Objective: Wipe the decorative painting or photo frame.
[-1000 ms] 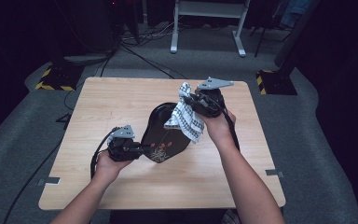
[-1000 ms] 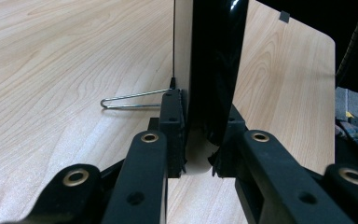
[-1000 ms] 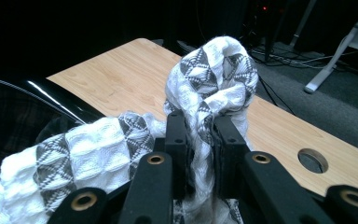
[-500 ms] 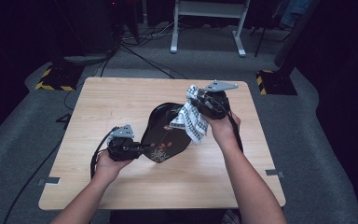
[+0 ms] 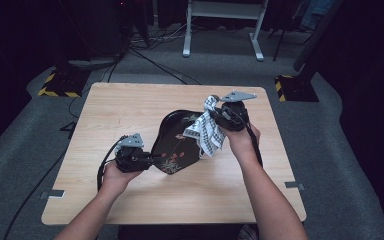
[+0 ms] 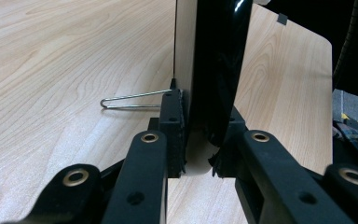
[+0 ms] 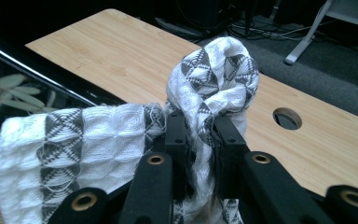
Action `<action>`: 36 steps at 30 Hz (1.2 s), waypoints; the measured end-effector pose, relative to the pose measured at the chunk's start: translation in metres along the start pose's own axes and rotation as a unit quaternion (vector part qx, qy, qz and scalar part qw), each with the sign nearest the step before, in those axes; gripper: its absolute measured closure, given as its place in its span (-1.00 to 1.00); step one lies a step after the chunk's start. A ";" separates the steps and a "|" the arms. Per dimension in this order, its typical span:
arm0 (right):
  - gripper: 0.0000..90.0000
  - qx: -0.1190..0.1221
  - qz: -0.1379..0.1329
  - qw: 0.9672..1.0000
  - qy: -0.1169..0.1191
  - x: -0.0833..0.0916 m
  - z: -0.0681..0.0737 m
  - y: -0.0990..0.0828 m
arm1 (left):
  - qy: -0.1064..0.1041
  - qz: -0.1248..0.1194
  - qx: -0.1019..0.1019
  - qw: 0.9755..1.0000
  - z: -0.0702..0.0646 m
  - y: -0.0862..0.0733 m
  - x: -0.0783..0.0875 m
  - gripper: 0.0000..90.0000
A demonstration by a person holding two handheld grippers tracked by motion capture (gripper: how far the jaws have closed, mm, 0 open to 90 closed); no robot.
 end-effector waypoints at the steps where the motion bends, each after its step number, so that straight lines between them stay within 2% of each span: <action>1: 0.76 0.000 0.002 1.000 0.000 0.000 0.000 -0.002 | 0.000 0.000 0.000 1.000 0.000 0.000 0.000 0.74; 7: 0.77 -0.009 0.005 1.000 0.006 0.006 -0.003 -0.011 | 0.001 0.000 -0.001 1.000 0.000 0.000 0.000 0.74; 11: 0.77 0.014 0.014 1.000 -0.001 0.014 0.000 -0.017 | -0.002 -0.001 0.000 1.000 0.000 0.000 0.000 0.74; 14: 0.77 0.022 0.020 1.000 0.002 0.017 0.003 -0.022 | 0.000 0.000 0.000 1.000 0.000 0.000 0.000 0.74; 23: 0.77 0.047 0.037 0.998 0.016 0.012 0.014 -0.031 | -0.001 0.001 -0.002 1.000 0.000 0.000 0.000 0.74; 36: 0.77 0.054 0.063 0.996 0.042 0.000 0.021 -0.045 | -0.002 0.000 -0.007 1.000 0.000 0.000 0.000 0.74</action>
Point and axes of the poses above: each handheld gripper's, and its own axes: x roughly backward along the jaws, y roughly out of its top, z roughly to its left, the point moved 8 cm from there along -x, roughly forward along the jaws, and after that the axes turned 9 degrees about x, right-handed, at the moved point
